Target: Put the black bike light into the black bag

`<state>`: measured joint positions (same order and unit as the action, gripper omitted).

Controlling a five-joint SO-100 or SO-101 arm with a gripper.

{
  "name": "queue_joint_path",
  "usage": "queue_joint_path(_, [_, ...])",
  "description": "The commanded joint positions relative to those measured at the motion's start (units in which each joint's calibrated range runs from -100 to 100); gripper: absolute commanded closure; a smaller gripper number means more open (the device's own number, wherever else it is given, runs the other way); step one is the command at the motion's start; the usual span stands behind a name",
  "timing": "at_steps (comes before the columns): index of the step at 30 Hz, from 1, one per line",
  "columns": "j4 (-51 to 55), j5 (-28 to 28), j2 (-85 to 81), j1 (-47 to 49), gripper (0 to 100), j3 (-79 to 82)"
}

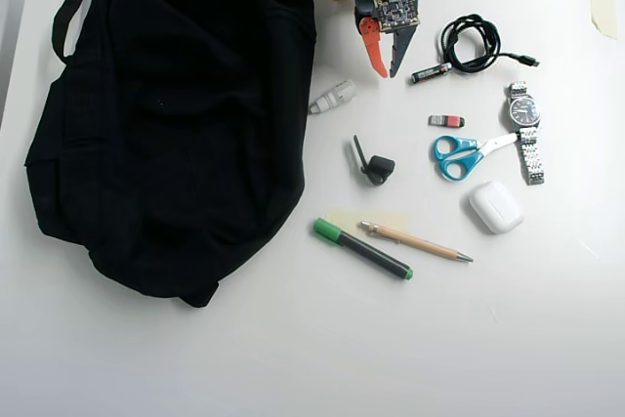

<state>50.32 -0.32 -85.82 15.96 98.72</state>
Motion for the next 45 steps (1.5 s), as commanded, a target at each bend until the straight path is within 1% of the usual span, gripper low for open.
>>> queue_joint_path(1, [0.24,-0.10,-0.49,0.19,98,0.92])
queue_joint_path(36, [0.24,-0.10,-0.57,0.34,97,0.92])
queue_joint_path(40, [-2.43,0.32,-0.73,0.79,97,0.65])
queue_joint_path(45, [-13.89,0.42,-0.73,0.94,98,0.02])
